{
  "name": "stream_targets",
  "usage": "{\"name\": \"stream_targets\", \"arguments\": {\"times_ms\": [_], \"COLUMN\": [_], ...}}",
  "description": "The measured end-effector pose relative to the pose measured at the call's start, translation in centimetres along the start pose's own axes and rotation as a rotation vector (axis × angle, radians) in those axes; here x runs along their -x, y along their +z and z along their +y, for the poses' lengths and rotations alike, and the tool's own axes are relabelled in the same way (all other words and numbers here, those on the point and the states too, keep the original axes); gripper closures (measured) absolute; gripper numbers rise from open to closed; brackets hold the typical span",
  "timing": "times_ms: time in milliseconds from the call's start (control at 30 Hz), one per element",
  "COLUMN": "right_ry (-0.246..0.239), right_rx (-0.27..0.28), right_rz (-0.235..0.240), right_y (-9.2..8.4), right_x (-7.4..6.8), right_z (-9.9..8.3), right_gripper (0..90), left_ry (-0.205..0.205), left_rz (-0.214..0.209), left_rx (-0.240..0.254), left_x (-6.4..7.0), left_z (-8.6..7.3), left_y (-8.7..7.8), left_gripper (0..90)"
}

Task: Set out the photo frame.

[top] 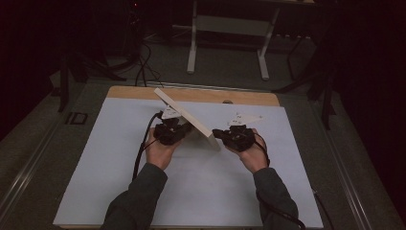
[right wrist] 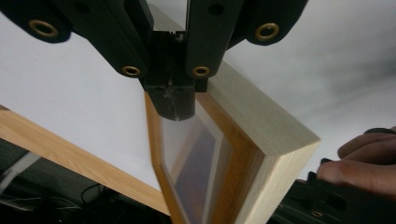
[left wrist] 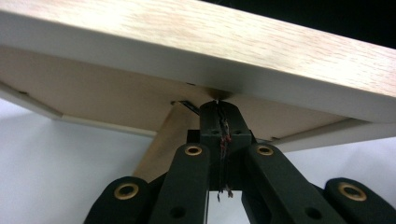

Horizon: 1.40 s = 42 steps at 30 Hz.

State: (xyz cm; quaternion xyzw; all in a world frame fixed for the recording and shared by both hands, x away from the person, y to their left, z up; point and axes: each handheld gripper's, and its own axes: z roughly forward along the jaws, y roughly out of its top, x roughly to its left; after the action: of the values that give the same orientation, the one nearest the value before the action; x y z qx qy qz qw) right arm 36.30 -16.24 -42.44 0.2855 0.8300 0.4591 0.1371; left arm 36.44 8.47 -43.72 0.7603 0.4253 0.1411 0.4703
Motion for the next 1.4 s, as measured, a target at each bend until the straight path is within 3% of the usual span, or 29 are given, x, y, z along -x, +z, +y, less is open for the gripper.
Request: {"name": "stream_targets", "arguments": {"times_ms": [667,1400], "right_ry": [-0.029,-0.064], "right_rx": [-0.001,-0.021], "right_rz": [0.052,0.090], "right_y": [0.8,1.1], "right_x": [-1.0,-1.8], "right_z": [0.4,0.6], "right_gripper": [89.8,89.8], "left_ry": [-0.009,0.026], "left_rz": [-0.027,-0.058], "left_rx": [-0.007,-0.023], "left_x": [-0.6,-0.6], "left_z": [0.0,0.3], "left_y": [0.0,0.1], "left_gripper": [90.0,90.0]}}
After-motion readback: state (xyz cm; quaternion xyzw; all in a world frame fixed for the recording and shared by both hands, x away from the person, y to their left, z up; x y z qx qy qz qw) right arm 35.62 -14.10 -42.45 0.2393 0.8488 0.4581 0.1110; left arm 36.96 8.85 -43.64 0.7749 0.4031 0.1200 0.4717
